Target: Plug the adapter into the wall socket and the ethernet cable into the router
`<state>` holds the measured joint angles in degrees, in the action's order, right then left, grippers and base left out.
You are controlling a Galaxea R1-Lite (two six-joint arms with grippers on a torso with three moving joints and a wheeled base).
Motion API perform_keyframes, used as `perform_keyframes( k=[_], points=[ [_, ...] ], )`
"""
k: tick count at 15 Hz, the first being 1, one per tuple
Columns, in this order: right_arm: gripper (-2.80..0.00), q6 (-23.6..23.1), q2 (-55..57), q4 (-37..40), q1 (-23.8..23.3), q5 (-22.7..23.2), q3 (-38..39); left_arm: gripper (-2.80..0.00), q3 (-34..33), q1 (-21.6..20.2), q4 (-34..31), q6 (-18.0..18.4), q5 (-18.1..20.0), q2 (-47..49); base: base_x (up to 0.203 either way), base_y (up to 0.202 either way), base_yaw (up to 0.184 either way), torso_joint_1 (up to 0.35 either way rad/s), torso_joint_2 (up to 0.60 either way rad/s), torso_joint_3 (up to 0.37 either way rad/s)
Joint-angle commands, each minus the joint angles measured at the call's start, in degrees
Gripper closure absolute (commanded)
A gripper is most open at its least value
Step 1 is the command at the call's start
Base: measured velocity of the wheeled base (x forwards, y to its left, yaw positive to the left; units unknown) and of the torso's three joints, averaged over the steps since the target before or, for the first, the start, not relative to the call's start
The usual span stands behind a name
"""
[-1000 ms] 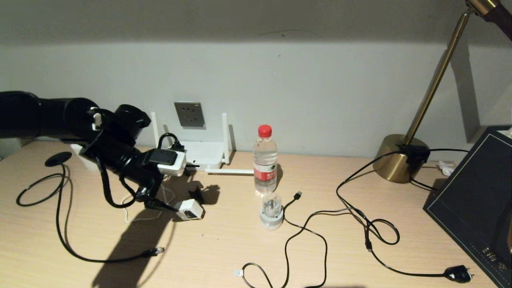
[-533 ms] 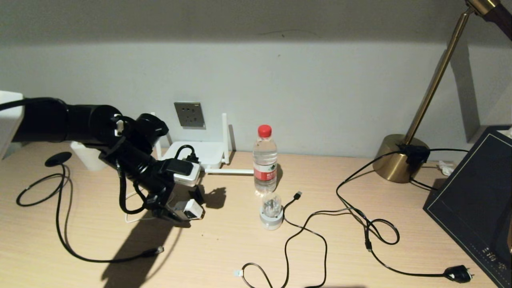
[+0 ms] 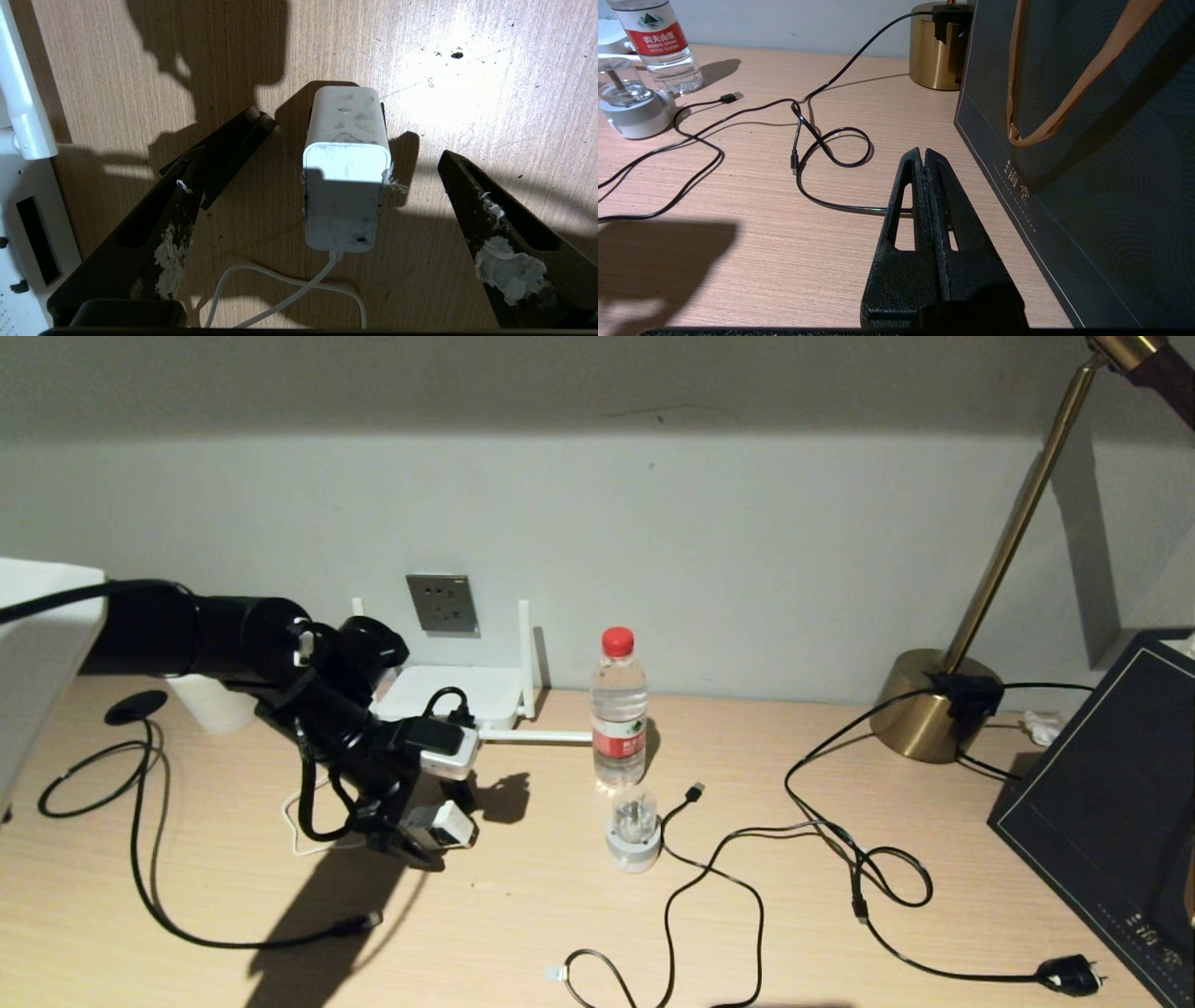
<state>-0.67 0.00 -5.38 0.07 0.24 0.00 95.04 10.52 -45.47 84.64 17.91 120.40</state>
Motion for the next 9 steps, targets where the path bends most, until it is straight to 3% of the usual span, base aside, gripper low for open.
perform_keyframes(
  k=[1,5,6,9],
  points=[
    [0.00,-0.03,0.09,-0.07,0.01,0.02,2.02,-2.80,0.06,0.29,-0.23,0.44,0.11,0.65,0.000,0.000,0.000,0.000,0.00,0.000],
    [0.00,-0.03,0.09,-0.07,0.01,0.02,2.02,-2.80,0.06,0.46,-0.32,0.44,0.11,1.07,0.000,0.000,0.000,0.000,0.00,0.000],
    [0.00,-0.03,0.09,-0.07,0.01,0.02,2.02,0.00,0.04,0.46,-0.33,0.44,0.11,0.98,0.000,0.000,0.000,0.000,0.00,0.000],
    [0.00,-0.03,0.09,-0.07,0.01,0.02,2.02,0.00,-0.03,0.46,-0.32,0.53,0.11,0.98,0.000,0.000,0.000,0.000,0.00,0.000]
  ],
)
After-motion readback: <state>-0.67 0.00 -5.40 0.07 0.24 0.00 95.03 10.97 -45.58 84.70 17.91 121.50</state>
